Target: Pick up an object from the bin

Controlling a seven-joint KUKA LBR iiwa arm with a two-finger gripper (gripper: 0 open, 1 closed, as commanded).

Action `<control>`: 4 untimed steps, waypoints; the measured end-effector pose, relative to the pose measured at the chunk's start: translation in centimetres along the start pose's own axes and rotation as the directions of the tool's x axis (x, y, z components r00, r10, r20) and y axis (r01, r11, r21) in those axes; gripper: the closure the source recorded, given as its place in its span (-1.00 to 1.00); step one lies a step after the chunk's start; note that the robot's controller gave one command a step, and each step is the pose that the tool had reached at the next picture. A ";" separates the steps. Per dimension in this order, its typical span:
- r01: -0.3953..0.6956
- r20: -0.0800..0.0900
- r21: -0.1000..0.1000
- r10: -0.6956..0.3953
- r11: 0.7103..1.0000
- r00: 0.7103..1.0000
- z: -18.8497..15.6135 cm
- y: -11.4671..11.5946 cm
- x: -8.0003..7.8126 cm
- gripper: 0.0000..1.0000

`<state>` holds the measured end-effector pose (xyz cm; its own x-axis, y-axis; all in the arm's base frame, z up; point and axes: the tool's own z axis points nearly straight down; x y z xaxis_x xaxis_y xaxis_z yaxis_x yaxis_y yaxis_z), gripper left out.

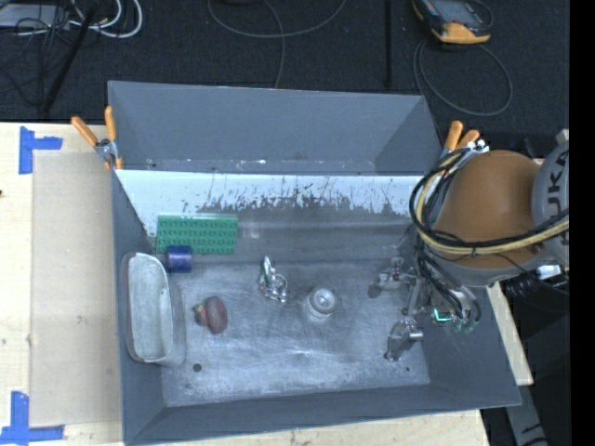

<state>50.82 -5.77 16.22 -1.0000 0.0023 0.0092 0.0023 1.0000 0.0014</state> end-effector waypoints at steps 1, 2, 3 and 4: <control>0.103 0.022 0.005 -0.103 0.995 0.994 7.8 4.2 -5.4 -1.00; 0.180 0.022 0.007 -0.181 0.984 0.983 8.5 9.1 -8.7 -1.00; 0.323 0.026 0.009 -0.323 0.947 0.946 8.5 14.7 -9.6 -1.00; 0.291 0.035 0.010 -0.292 0.957 0.956 8.4 15.0 -8.4 -1.00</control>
Offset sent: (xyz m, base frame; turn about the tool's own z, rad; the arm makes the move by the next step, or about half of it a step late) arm 0.0536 0.0475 -0.0922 -0.1065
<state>59.17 9.18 7.80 -0.9569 -0.2893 -0.0265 -0.2892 0.9572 -0.0058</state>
